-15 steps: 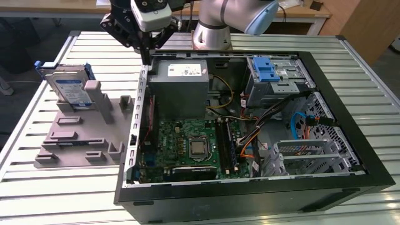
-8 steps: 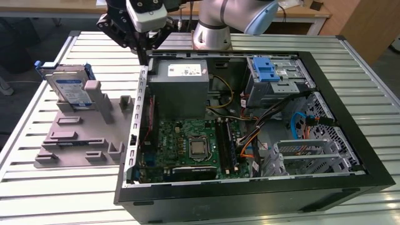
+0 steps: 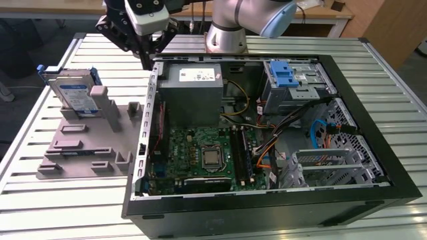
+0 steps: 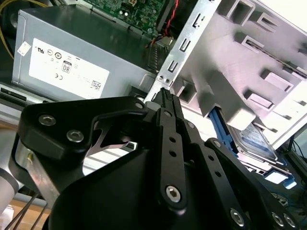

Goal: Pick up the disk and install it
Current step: 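Reach for the disk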

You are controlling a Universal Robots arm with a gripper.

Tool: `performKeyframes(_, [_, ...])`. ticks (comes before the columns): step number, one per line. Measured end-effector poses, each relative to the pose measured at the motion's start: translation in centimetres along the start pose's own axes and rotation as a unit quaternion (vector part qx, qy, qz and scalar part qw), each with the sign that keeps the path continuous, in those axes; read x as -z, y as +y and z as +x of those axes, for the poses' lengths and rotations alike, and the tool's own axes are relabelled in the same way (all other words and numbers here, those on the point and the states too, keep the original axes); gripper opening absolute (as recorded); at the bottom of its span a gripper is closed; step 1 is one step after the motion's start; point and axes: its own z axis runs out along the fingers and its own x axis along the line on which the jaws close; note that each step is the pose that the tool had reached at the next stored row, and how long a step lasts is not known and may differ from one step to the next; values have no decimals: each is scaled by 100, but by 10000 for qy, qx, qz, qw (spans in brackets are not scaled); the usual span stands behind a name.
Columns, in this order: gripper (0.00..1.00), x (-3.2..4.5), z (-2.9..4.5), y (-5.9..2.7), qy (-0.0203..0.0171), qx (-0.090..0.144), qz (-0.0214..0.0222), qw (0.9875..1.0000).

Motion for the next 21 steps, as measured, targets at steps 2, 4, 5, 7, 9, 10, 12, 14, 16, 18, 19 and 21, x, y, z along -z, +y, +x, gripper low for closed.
performKeyframes(2, [15,-3,26,-2,2,0,0,10000])
performKeyframes(4, [15,-5,47,-4,5,0,0,10000])
performKeyframes(5, [15,-6,58,-5,6,0,1,10000])
performKeyframes(7, [15,-9,79,-6,9,0,1,10000])
performKeyframes(9, [15,-11,102,-8,11,-1,1,10000])
performKeyframes(10, [15,-13,112,-9,13,-1,1,10000])
performKeyframes(12, [15,-15,132,-11,16,-1,1,10000])
performKeyframes(14, [15,-18,152,-12,19,-1,1,10000])
performKeyframes(16, [15,-21,172,-14,22,-1,2,10000])
performKeyframes(18, [15,-24,192,-15,26,-1,2,10000])
performKeyframes(19, [15,-26,201,-17,27,-1,2,10000])
performKeyframes(21, [15,-29,220,-18,30,-1,2,10000])
